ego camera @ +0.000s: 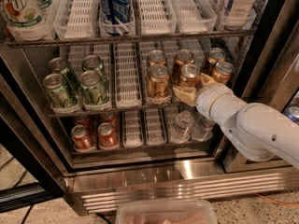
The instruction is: Pick orange can from middle shelf of fridge
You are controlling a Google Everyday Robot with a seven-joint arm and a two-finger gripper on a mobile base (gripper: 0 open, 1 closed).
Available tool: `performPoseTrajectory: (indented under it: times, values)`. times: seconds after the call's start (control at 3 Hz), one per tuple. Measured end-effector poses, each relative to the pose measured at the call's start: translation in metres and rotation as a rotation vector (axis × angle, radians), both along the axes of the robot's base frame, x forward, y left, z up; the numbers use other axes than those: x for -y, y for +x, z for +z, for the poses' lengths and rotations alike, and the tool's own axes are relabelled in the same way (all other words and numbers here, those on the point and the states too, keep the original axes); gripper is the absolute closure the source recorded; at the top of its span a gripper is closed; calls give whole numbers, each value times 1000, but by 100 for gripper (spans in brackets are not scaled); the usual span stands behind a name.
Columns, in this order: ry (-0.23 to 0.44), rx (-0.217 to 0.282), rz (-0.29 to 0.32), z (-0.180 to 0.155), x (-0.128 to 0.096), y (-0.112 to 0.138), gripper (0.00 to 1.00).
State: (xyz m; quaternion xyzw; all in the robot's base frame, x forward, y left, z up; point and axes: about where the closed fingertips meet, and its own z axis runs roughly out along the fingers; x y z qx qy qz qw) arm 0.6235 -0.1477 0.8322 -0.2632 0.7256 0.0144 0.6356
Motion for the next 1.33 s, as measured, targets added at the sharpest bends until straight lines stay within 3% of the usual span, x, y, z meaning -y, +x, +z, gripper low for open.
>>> performPoseTrajectory:
  times: [1.33]
  values:
    - [10, -15, 139, 53, 9, -30, 100]
